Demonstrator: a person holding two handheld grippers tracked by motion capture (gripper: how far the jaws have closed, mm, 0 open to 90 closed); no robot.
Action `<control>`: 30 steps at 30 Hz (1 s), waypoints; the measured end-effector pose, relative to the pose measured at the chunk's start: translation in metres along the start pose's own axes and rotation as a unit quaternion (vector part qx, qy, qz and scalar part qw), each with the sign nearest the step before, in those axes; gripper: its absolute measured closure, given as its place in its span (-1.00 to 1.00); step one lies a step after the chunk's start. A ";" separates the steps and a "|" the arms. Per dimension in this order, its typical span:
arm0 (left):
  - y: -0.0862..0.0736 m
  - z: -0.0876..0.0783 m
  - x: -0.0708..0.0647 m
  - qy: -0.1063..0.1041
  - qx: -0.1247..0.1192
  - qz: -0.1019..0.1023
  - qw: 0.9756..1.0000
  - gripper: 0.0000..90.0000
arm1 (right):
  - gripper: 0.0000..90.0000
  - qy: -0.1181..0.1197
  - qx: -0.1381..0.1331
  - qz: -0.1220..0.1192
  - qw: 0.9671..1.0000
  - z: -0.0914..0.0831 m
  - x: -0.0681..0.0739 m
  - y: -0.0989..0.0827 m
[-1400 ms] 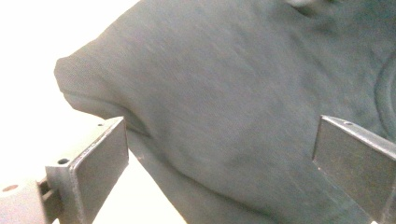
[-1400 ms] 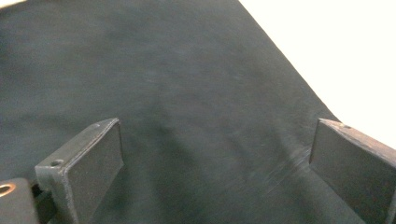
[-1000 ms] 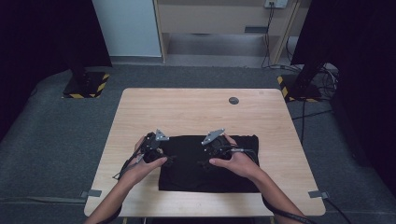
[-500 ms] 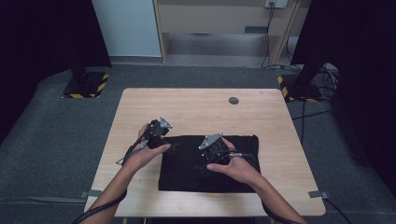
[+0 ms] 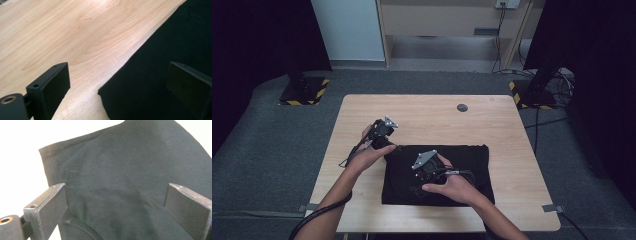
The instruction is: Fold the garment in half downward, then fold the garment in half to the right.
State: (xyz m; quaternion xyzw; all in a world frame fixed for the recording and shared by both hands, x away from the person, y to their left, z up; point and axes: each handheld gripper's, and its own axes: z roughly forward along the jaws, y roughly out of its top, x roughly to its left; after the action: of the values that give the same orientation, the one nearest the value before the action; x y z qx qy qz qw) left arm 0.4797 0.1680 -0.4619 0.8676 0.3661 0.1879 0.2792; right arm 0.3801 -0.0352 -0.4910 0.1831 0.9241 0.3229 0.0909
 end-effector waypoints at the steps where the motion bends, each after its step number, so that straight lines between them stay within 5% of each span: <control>1: 0.001 -0.001 0.001 0.002 0.001 0.002 1.000 -0.90 | -0.89 0.001 0.002 -0.002 1.000 0.002 0.003 0.001; 20: 0.003 0.001 -0.003 -0.001 -0.008 0.023 1.000 -0.89 | -0.83 0.014 0.009 -0.011 1.000 0.026 0.040 0.016; 30: -0.001 0.011 0.009 -0.002 -0.004 0.026 1.000 -0.88 | -0.79 0.017 0.011 -0.013 1.000 0.036 0.049 0.017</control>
State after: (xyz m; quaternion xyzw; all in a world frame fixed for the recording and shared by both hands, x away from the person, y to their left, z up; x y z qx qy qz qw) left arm 0.4906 0.1712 -0.4701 0.8761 0.3419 0.1949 0.2784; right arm 0.3504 0.0168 -0.5111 0.1664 0.9314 0.3145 0.0772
